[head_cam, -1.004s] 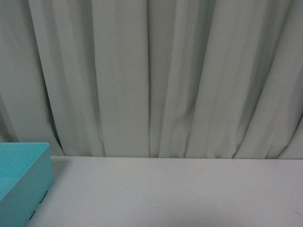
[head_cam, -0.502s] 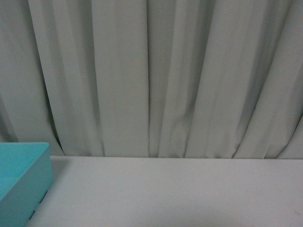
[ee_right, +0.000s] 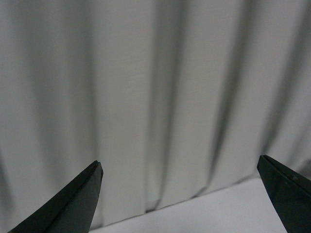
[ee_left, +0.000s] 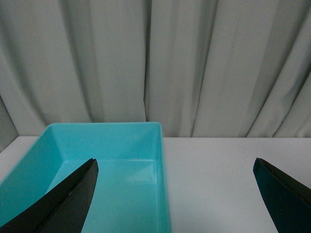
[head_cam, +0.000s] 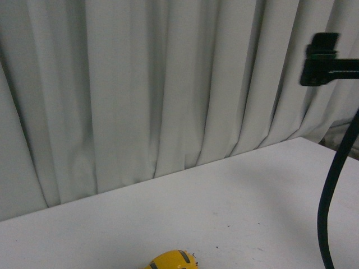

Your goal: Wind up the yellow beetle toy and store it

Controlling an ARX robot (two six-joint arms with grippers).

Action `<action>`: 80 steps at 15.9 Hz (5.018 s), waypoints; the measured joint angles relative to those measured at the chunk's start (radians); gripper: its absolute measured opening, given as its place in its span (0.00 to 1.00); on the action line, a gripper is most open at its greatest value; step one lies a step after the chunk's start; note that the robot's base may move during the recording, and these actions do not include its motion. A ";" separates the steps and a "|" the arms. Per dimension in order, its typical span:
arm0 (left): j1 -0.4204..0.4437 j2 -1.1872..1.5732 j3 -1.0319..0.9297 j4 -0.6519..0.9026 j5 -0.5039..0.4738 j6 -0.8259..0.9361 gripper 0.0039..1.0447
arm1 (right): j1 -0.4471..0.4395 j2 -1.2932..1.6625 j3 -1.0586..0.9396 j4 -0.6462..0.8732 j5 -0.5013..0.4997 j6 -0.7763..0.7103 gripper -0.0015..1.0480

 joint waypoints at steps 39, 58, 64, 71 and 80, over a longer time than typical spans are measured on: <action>0.000 0.000 0.000 -0.001 0.000 0.000 0.94 | 0.287 0.895 0.820 -1.635 -0.746 -1.649 0.94; 0.000 0.000 0.000 -0.001 0.000 0.000 0.94 | 0.419 0.918 0.816 -1.543 -0.674 -1.445 0.60; 0.000 0.000 0.000 -0.001 0.000 0.000 0.94 | 0.415 0.904 0.798 -1.524 -0.665 -1.464 0.42; 0.000 0.000 0.000 -0.001 0.000 0.000 0.94 | 0.396 0.898 0.738 -1.436 -0.715 -1.460 0.42; 0.000 0.000 0.000 -0.001 0.000 0.000 0.94 | 0.309 0.869 0.636 -1.390 -0.753 -1.492 0.42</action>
